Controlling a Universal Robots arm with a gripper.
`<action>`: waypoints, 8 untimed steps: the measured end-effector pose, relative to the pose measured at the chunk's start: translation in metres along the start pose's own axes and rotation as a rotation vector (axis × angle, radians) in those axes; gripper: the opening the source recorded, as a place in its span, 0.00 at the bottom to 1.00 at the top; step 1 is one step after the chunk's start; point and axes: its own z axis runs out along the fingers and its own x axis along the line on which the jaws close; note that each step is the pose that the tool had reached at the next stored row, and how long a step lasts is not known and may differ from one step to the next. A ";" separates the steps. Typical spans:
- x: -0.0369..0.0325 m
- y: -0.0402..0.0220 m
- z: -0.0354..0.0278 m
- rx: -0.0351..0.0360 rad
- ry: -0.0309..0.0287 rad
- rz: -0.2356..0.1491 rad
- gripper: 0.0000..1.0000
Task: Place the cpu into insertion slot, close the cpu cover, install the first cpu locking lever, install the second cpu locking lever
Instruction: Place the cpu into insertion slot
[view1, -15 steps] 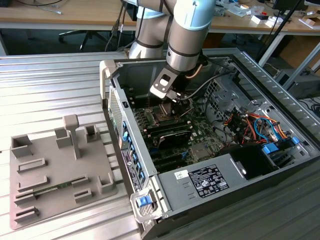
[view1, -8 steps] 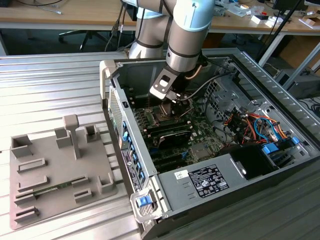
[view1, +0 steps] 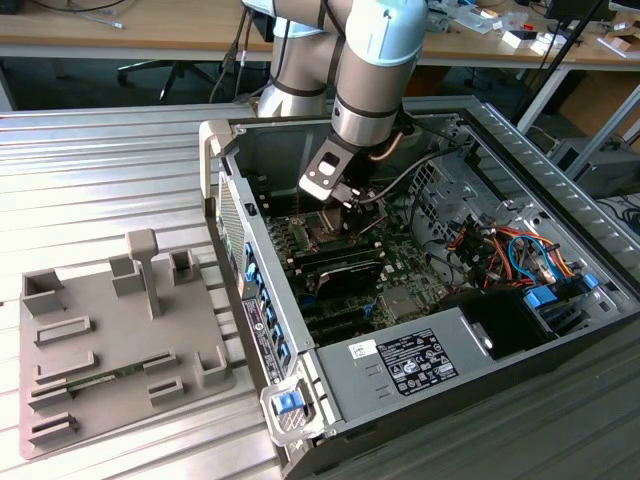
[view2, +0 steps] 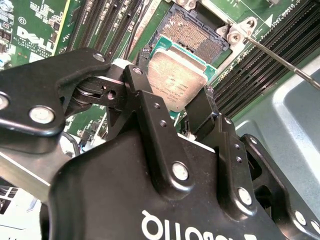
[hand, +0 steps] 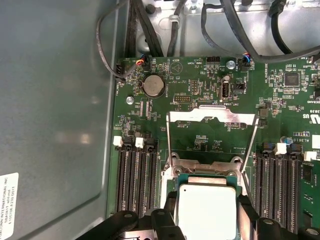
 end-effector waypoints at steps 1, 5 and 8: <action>0.0000 0.0000 0.0002 0.0000 0.0000 0.000 0.55; 0.0000 -0.0002 0.0017 0.0000 0.0000 0.000 0.55; 0.0000 -0.0002 0.0025 0.0000 0.0000 0.000 0.55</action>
